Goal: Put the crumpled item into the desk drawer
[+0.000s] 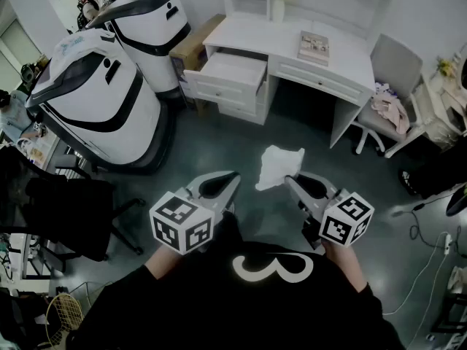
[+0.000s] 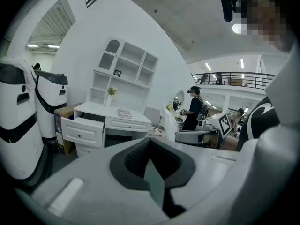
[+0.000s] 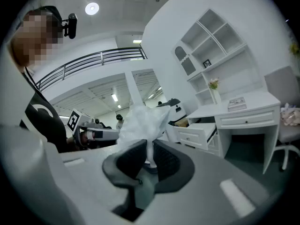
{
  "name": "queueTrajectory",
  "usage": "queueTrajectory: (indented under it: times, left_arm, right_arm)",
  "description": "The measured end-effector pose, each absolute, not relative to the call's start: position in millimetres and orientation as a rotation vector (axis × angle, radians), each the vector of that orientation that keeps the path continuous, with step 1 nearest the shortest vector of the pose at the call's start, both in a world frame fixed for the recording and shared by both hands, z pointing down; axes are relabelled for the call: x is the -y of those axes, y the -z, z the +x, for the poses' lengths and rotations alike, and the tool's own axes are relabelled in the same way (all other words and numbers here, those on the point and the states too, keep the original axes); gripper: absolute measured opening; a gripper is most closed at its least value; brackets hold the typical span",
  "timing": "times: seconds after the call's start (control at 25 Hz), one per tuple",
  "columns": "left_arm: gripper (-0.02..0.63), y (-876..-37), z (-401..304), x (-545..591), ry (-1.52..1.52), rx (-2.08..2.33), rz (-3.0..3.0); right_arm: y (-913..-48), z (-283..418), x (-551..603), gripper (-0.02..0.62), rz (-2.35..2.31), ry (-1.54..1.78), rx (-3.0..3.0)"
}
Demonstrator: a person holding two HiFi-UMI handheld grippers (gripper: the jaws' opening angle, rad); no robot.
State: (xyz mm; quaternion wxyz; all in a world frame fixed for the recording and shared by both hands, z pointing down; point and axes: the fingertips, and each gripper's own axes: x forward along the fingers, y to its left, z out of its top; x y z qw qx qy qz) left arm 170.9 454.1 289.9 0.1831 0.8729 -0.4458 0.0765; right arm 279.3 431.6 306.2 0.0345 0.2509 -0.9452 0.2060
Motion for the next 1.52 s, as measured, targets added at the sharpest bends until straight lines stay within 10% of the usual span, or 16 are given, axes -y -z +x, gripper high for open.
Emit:
queueTrajectory:
  times: [1.52]
  left_arm:
    - [0.009,-354,-48,-110,-0.257,1.102,2.340]
  right_arm:
    - [-370,64,-108,0.051,0.842,-0.807,2.677]
